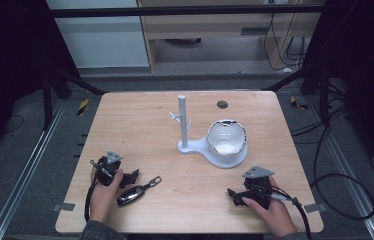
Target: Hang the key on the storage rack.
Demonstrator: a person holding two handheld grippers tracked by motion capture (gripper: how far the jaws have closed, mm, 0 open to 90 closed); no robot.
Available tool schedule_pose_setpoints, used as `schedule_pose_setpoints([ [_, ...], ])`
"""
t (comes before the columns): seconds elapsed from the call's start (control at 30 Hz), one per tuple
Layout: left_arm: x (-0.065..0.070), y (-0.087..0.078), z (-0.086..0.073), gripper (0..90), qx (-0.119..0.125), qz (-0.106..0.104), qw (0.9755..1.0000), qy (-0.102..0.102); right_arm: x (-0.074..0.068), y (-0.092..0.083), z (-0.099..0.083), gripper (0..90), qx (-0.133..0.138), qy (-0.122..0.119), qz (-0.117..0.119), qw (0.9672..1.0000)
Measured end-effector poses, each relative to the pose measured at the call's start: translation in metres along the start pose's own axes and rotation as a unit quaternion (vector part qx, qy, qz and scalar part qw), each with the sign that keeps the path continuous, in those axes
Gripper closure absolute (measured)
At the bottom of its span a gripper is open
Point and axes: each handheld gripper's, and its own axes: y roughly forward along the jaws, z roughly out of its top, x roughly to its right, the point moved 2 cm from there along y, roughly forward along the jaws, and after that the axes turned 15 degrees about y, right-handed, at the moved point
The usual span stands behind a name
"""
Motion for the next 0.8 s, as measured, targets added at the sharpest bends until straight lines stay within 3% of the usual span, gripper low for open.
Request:
schedule_pose_setpoints([
  [0.07,0.001,-0.002,0.000,0.6,-0.004,0.003,1.0000,0.003,0.000,0.000,0.000,0.4,0.000,0.000,0.000,1.0000],
  [0.1,0.003,-0.009,0.004,4.2,0.008,0.014,0.9996,0.022,0.000,0.000,0.000,0.4,0.000,0.001,-0.002,1.0000],
  [0.13,0.003,-0.014,0.005,3.5,0.020,0.018,0.9993,0.025,0.000,0.000,0.000,0.4,0.001,0.000,-0.003,1.0000],
  [0.2,0.003,-0.022,0.007,3.5,0.042,0.019,0.9988,0.017,0.001,0.001,0.001,0.4,0.002,0.004,-0.005,1.0000],
  [0.3,0.002,-0.033,0.007,3.4,0.056,0.019,0.9980,0.021,0.001,0.003,0.003,0.4,0.003,0.007,-0.010,0.9999],
  [0.4,0.001,-0.038,0.005,3.4,0.064,0.008,0.9979,0.009,0.002,0.004,0.004,0.4,0.004,0.010,-0.012,0.9999],
  [0.43,0.004,-0.043,0.004,3.5,0.067,-0.009,0.9977,-0.001,0.002,0.004,0.004,0.4,0.004,0.011,-0.013,0.9999],
  [0.47,0.004,-0.043,0.004,5.2,0.067,-0.009,0.9977,-0.001,0.002,0.004,0.004,0.5,0.004,0.011,-0.012,0.9999],
  [0.53,0.012,-0.045,0.006,8.0,0.061,-0.062,0.9962,-0.004,0.001,0.004,0.004,0.5,0.005,0.012,-0.013,0.9998],
  [0.57,0.017,-0.044,0.009,8.6,0.064,-0.076,0.9951,0.001,0.002,0.003,0.004,0.5,0.005,0.011,-0.013,0.9998],
  [0.67,0.031,-0.045,0.020,7.9,0.081,-0.083,0.9930,0.019,0.002,0.003,0.004,0.5,0.005,0.010,-0.012,0.9999],
  [0.73,0.039,-0.046,0.032,5.6,0.074,-0.101,0.9915,0.035,0.003,0.001,0.002,0.5,0.002,0.000,-0.005,1.0000],
  [0.8,0.040,-0.048,0.036,5.4,0.072,-0.102,0.9913,0.043,0.004,0.000,0.001,0.4,0.000,-0.007,0.005,1.0000],
])
